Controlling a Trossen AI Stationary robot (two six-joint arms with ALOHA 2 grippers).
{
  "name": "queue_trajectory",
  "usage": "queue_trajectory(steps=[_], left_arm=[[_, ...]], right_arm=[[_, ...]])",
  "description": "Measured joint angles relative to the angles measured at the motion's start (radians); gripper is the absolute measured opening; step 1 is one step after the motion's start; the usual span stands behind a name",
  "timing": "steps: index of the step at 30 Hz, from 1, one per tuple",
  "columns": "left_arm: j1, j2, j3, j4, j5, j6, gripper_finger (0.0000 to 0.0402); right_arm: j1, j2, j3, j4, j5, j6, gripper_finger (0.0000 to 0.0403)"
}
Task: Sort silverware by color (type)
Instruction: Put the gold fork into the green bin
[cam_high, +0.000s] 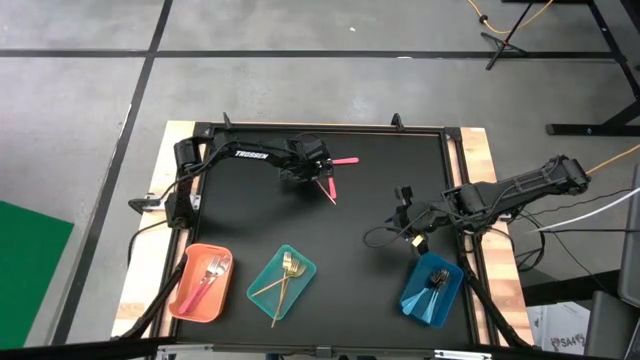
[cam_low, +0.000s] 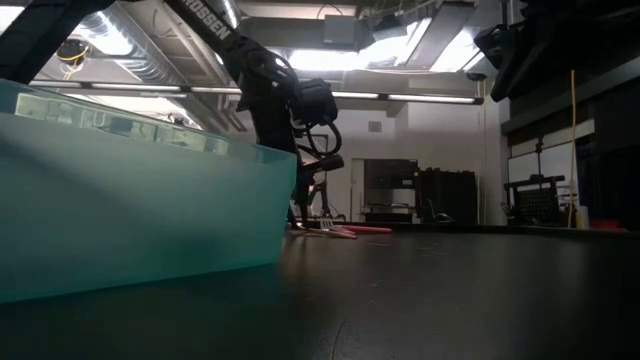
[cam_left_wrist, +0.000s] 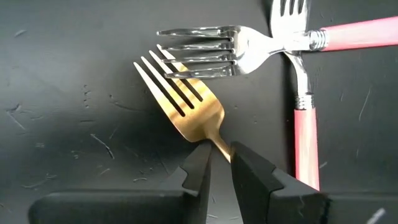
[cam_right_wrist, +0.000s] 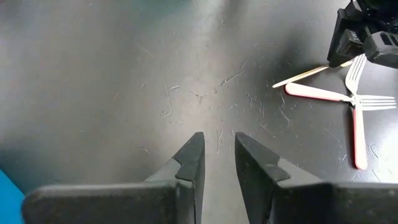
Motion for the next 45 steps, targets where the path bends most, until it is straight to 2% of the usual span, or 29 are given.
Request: queue_trajectory(steps=[19,25,45], left_arm=[[0.024,0.000,0.000,-0.001,-0.008,-0.045,0.0056],[0.035,-0.002,0.001,-0.047,-0.008,-0.044,0.0057],[0.105,-0.003,0.002,-0.083,0.010,0.035,0.0056]], right_arm=[[0.000,0.000,0.000,0.000,0.000,0.000,0.0076],[0.000,0.000,0.000,0.000,0.000,0.000,0.0076],[0.000,0.000,0.000,0.000,0.000,0.000,0.0076]])
